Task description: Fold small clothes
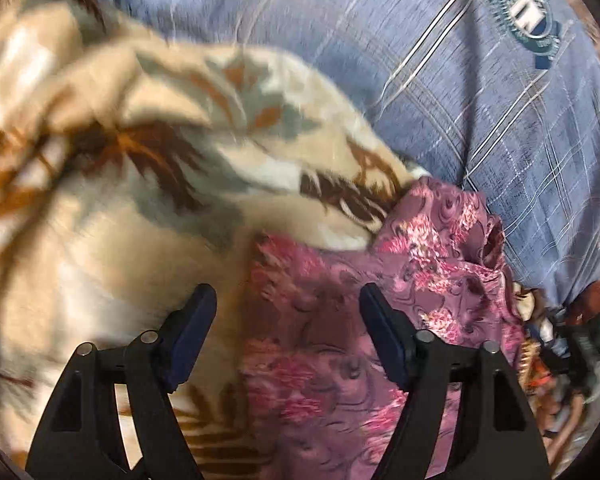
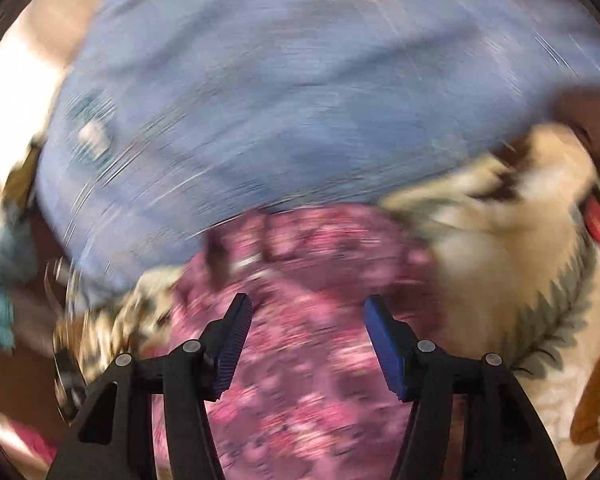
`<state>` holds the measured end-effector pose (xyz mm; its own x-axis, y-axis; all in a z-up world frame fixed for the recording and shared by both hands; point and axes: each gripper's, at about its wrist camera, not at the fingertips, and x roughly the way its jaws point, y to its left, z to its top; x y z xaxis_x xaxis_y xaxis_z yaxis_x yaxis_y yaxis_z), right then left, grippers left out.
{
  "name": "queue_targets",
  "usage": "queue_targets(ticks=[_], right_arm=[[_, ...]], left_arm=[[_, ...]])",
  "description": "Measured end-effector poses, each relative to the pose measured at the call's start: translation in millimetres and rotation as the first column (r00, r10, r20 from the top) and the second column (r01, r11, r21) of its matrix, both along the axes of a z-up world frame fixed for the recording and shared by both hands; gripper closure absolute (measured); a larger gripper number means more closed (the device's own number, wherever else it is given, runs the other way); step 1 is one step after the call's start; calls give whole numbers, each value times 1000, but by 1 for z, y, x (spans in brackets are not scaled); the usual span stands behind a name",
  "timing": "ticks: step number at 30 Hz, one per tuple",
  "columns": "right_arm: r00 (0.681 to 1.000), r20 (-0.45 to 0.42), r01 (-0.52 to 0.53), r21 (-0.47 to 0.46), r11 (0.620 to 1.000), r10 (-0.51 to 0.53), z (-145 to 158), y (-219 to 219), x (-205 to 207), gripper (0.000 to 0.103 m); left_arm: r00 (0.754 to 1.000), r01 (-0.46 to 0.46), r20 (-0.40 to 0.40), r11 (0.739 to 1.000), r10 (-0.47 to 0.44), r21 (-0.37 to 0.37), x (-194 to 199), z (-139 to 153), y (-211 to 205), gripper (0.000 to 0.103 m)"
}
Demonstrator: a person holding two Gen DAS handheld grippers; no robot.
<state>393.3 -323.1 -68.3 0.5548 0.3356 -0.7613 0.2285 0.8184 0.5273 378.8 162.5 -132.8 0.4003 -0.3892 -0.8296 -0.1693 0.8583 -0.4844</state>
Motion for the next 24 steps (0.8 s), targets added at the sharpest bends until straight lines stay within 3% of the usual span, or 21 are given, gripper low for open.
queue_targets(ticks=[1,3,6,8,9,12,16,18,20,21,23,24], right_arm=[[998,-49,31,27,999,-30,-14,-10,4,41],[994,-101,46,72,996,-39,-34,-20,12,42],[996,-84,27,92,995,-19,-46,-16,24,47],[995,-96,31,23,999,-29,-49,-11,31,69],[994,-102,37,2,999,-37,-50,-11,31,86],[995,-82,62,37,997,-58,-50,-25,22,95],[998,-47,38,93,995,-34,-45,-38,9,95],[1000,-12,4,146,989,-2,-41,-40,6,89],[1000,2,-8,195,981,8,-39,-42,4,77],[1000,2,-6,209,978,6,-37,-43,2,64],[1000,16,-9,225,974,5,-33,-41,-2,61],[1000,19,-14,227,974,10,-29,-34,-2,61]], left_arm=[[1000,26,-10,1000,-26,-5,4,-3,-8,33],[997,72,-34,995,-69,67,10,-4,-23,36],[997,78,-10,989,-78,125,12,-6,-33,37],[998,62,-3,991,-62,120,13,-5,-31,37],[999,52,-9,993,-51,103,14,-5,-28,41],[1000,1,-6,994,0,105,8,4,-17,44],[998,-34,-51,998,36,53,1,-2,-3,44],[998,-37,-58,998,41,57,0,-8,-5,44],[999,-32,-39,995,36,96,0,-5,-11,44],[999,-30,-26,994,33,103,0,-4,-15,45],[1000,-18,-18,994,20,104,3,-6,-21,72],[999,-7,-34,992,12,128,5,-9,-24,91]])
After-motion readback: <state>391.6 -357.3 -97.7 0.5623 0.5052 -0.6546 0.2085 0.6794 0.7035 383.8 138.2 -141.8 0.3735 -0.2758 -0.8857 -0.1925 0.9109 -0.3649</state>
